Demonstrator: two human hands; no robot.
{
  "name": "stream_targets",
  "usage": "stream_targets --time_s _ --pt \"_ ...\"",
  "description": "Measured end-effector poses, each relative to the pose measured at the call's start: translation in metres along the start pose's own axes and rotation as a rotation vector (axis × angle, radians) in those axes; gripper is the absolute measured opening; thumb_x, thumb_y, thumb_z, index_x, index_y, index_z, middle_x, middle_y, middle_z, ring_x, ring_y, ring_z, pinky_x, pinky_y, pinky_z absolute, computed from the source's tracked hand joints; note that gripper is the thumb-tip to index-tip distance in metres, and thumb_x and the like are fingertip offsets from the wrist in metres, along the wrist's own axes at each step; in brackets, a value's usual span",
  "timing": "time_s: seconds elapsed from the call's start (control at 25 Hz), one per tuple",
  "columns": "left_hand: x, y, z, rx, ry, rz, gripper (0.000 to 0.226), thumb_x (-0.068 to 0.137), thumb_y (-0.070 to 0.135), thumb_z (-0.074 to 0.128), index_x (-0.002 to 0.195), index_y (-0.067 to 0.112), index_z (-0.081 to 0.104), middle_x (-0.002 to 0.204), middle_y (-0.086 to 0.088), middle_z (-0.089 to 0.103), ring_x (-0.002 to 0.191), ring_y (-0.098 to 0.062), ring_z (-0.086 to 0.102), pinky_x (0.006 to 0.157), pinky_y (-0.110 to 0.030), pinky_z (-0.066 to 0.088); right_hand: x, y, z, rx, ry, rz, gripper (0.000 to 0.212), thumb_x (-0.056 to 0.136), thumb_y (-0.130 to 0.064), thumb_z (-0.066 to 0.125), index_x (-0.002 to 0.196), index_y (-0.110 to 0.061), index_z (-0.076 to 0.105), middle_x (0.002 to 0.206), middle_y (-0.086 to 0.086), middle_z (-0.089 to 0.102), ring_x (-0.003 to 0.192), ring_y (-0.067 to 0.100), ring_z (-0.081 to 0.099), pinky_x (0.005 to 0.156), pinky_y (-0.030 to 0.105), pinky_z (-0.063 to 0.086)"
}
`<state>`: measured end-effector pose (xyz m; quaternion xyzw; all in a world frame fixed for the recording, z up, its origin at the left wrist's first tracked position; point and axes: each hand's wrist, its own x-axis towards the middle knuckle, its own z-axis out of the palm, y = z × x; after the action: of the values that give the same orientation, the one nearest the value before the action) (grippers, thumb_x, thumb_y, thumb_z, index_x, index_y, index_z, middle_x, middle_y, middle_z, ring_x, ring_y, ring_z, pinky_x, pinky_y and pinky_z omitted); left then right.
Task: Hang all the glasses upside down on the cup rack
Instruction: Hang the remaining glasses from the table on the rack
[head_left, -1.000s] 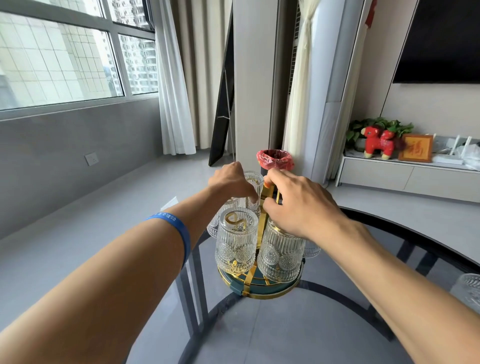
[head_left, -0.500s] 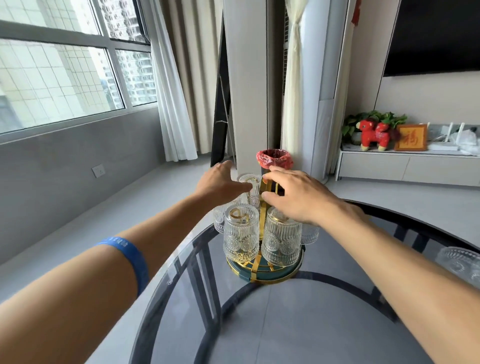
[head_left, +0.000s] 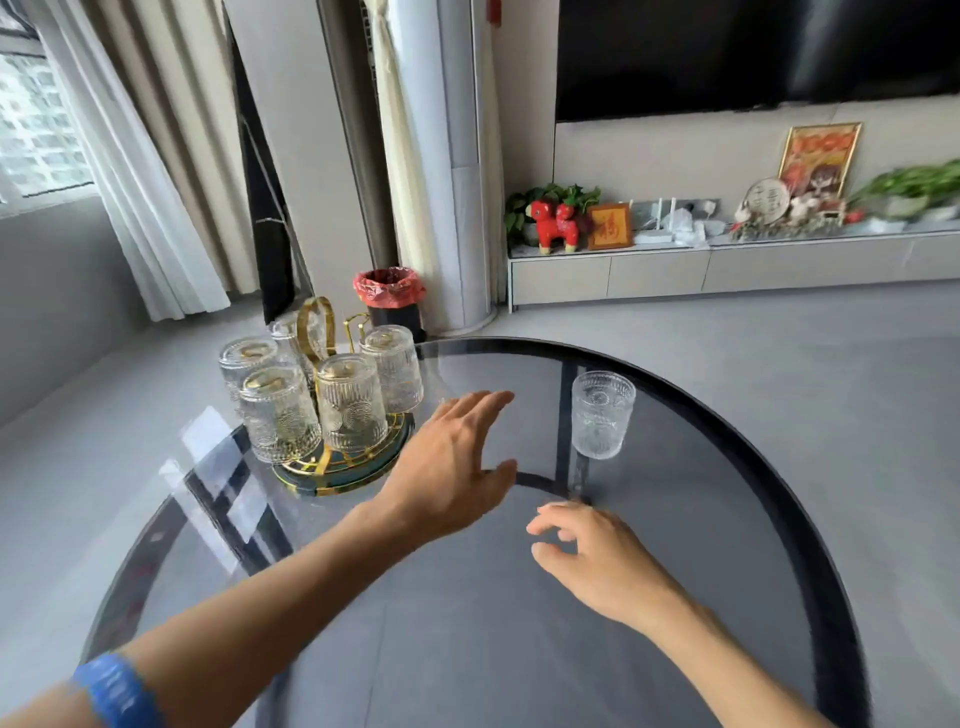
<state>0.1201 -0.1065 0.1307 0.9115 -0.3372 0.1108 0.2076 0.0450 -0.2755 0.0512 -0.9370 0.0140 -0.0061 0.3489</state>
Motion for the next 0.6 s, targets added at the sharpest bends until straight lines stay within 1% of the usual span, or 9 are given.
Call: stream_targets --time_s 0.04,0.12,0.2,0.28,0.36,0.44,0.48,0.52,0.6 --pt "0.009 0.013 0.016 -0.022 -0.041 -0.013 0.073 0.083 0.033 0.064 0.148 0.015 0.036 0.146 -0.005 0.049 0.127 -0.029 0.048 0.101 -0.035 0.040 -0.003 0.007 -0.009 0.035 -0.022 0.066 0.028 0.088 -0.034 0.056 0.114 -0.031 0.065 0.125 -0.013 0.060 0.107 0.006 0.056 0.085 0.023 0.045" --pt "0.029 0.033 0.043 -0.051 -0.120 -0.061 0.080 0.081 0.033 0.066 0.150 0.017 0.029 0.148 -0.005 0.045 0.129 -0.031 0.045 0.101 -0.037 0.040 -0.005 0.015 -0.025 0.067 -0.053 0.119 0.036 0.086 -0.039 0.054 0.122 -0.034 0.060 0.130 -0.012 0.057 0.114 0.008 0.054 0.089 0.028 0.047" --pt "0.055 0.046 0.062 -0.103 -0.163 -0.143 0.089 0.078 0.034 0.070 0.152 0.018 0.023 0.151 -0.007 0.041 0.133 -0.032 0.041 0.104 -0.040 0.039 -0.002 0.020 -0.037 0.014 -0.086 0.114 0.045 0.086 -0.041 0.052 0.131 -0.033 0.052 0.140 -0.010 0.052 0.123 0.012 0.050 0.092 0.029 0.044" --pt "0.082 0.052 0.077 -0.172 -0.171 -0.241 0.096 0.075 0.034 0.076 0.152 0.016 0.021 0.151 -0.010 0.039 0.136 -0.033 0.038 0.107 -0.039 0.036 0.001 0.021 -0.045 -0.096 -0.088 0.098 0.050 0.087 -0.040 0.051 0.136 -0.032 0.046 0.144 -0.008 0.050 0.123 0.017 0.051 0.091 0.031 0.042" --pt "0.103 0.052 0.089 -0.209 -0.159 -0.324 0.099 0.074 0.036 0.078 0.152 0.016 0.022 0.151 -0.012 0.038 0.137 -0.034 0.038 0.109 -0.039 0.034 0.005 0.019 -0.052 -0.095 0.035 0.088 0.042 0.087 -0.037 0.052 0.129 -0.031 0.053 0.135 -0.005 0.058 0.116 0.021 0.056 0.087 0.032 0.045" --pt "0.121 0.052 0.102 -0.171 -0.131 -0.345 0.097 0.072 0.038 0.079 0.150 0.016 0.025 0.149 -0.010 0.040 0.136 -0.035 0.038 0.108 -0.042 0.035 0.009 0.020 -0.060 -0.020 0.217 0.109 0.028 0.087 -0.031 0.053 0.114 -0.030 0.061 0.117 -0.004 0.069 0.102 0.025 0.062 0.080 0.033 0.050" --pt "0.128 0.053 0.109 -0.149 -0.119 -0.337 0.096 0.071 0.039 0.079 0.149 0.016 0.027 0.148 -0.010 0.041 0.135 -0.035 0.038 0.107 -0.043 0.036 0.011 0.022 -0.065 0.000 0.270 0.128 0.025 0.087 -0.028 0.053 0.110 -0.030 0.062 0.111 -0.004 0.071 0.097 0.026 0.063 0.077 0.033 0.051" --pt "0.134 0.055 0.115 -0.141 -0.112 -0.326 0.097 0.071 0.042 0.079 0.148 0.016 0.027 0.147 -0.010 0.041 0.134 -0.035 0.038 0.106 -0.045 0.037 0.012 0.025 -0.068 0.012 0.286 0.151 0.024 0.087 -0.026 0.052 0.109 -0.030 0.063 0.109 -0.004 0.071 0.095 0.027 0.064 0.075 0.032 0.051" --pt "0.145 0.057 0.128 -0.160 -0.106 -0.313 0.096 0.071 0.045 0.078 0.149 0.016 0.028 0.146 -0.011 0.044 0.133 -0.035 0.040 0.106 -0.047 0.039 0.013 0.032 -0.073 0.017 0.264 0.198 0.026 0.087 -0.025 0.051 0.111 -0.029 0.062 0.109 -0.004 0.071 0.095 0.028 0.063 0.075 0.033 0.050"
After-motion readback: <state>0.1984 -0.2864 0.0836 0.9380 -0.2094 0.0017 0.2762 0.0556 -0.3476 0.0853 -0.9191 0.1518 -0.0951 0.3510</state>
